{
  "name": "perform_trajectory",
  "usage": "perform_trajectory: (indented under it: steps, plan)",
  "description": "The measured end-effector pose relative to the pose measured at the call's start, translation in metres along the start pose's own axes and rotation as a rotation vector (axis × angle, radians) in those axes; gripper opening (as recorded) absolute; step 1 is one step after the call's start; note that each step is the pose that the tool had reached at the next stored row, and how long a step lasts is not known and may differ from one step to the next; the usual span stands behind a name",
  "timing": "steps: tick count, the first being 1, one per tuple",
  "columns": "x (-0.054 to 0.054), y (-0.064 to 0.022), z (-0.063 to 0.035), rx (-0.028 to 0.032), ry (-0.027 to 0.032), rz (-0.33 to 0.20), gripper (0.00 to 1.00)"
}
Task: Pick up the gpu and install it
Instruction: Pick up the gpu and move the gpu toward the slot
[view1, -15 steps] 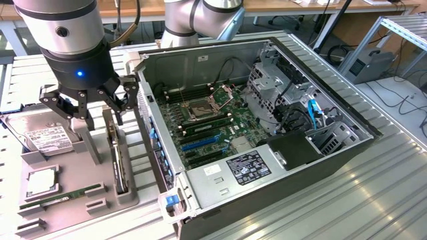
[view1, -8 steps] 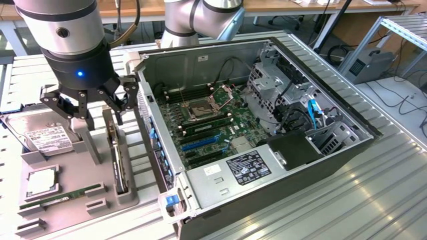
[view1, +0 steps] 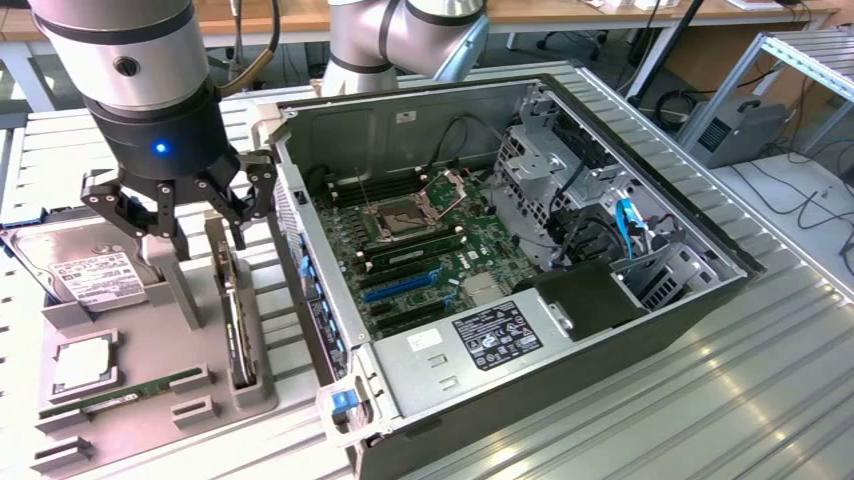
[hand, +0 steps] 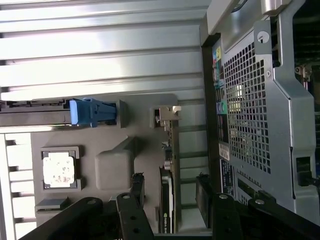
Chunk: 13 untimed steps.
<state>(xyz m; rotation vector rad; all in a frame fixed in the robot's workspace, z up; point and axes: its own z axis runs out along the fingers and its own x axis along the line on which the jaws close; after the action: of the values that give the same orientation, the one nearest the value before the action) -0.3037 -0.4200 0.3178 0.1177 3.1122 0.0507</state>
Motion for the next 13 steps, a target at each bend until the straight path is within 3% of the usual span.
perform_trajectory:
  steps: [13]
  plan:
    - [0.0004,0.0042,0.0042,0.0000,0.0000,0.000,0.54]
